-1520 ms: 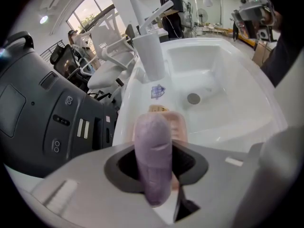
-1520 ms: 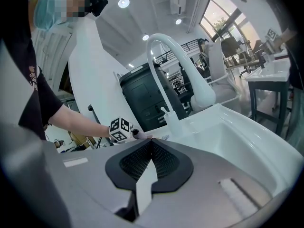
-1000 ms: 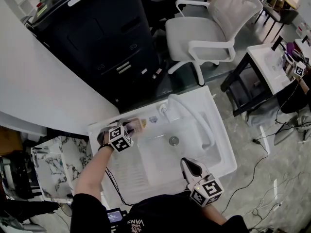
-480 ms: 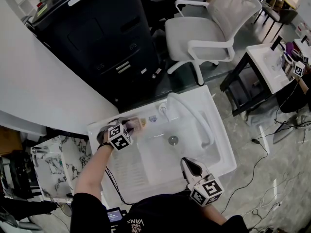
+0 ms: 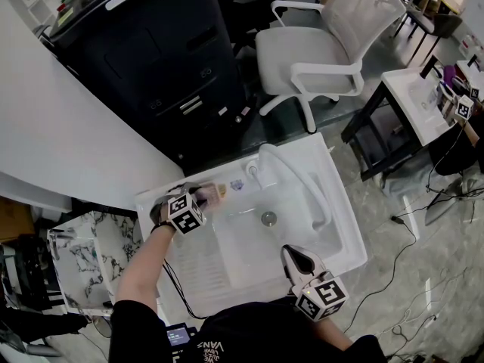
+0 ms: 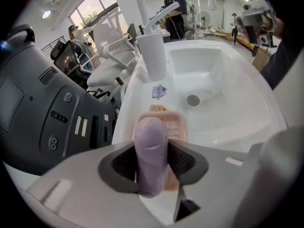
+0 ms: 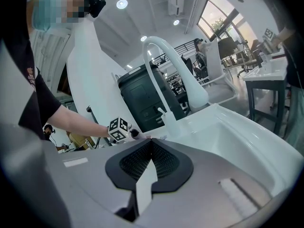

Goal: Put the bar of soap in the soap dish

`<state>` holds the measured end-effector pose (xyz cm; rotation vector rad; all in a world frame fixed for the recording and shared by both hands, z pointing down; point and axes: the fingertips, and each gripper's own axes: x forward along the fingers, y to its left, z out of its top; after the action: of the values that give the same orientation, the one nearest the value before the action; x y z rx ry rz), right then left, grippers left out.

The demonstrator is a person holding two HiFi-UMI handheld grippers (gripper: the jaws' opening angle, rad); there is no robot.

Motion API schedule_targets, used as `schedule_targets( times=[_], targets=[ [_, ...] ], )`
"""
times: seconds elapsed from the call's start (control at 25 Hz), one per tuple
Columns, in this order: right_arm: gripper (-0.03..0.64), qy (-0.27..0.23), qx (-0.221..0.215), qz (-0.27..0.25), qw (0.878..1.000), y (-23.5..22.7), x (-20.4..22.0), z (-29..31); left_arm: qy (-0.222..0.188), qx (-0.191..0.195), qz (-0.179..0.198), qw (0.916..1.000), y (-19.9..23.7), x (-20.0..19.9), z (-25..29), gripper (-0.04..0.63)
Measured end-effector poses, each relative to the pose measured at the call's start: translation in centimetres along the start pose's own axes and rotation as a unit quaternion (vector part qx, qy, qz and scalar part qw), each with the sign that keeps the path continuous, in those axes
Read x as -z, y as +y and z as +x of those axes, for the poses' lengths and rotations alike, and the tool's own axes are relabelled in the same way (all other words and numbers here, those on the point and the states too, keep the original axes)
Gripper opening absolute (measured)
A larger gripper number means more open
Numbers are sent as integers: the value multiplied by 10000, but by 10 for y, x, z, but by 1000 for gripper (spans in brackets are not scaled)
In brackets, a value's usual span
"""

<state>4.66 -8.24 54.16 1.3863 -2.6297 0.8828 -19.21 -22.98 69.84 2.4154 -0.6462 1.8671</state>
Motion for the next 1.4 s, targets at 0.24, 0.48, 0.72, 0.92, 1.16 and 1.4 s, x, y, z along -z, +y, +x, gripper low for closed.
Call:
schedule_targets(
  times=[0.24, 0.48, 0.72, 0.92, 1.16, 1.4],
  targets=[
    [-5, -11, -6, 2, 10000, 0, 0, 0, 13, -25, 101, 9999, 0, 0, -1, 189],
    [-5, 5, -30, -13, 10000, 0, -1, 0, -57, -53, 50, 10000, 3, -6, -4, 204],
    [-5, -11, -26, 11, 10000, -1, 1, -2, -38, -80, 71, 9999, 2, -5, -4, 204],
    [-5, -22, -4, 3, 10000, -2, 1, -2, -51, -154, 41, 9999, 7, -3, -7, 204],
    [-5, -21, -32, 7, 10000, 0, 1, -2, -43, -172, 89, 9998, 5, -3, -10, 209],
    [-5, -28, -30, -4, 10000, 0, 1, -4, -78, -189, 90, 9998, 3, -4, -13, 209]
  ],
)
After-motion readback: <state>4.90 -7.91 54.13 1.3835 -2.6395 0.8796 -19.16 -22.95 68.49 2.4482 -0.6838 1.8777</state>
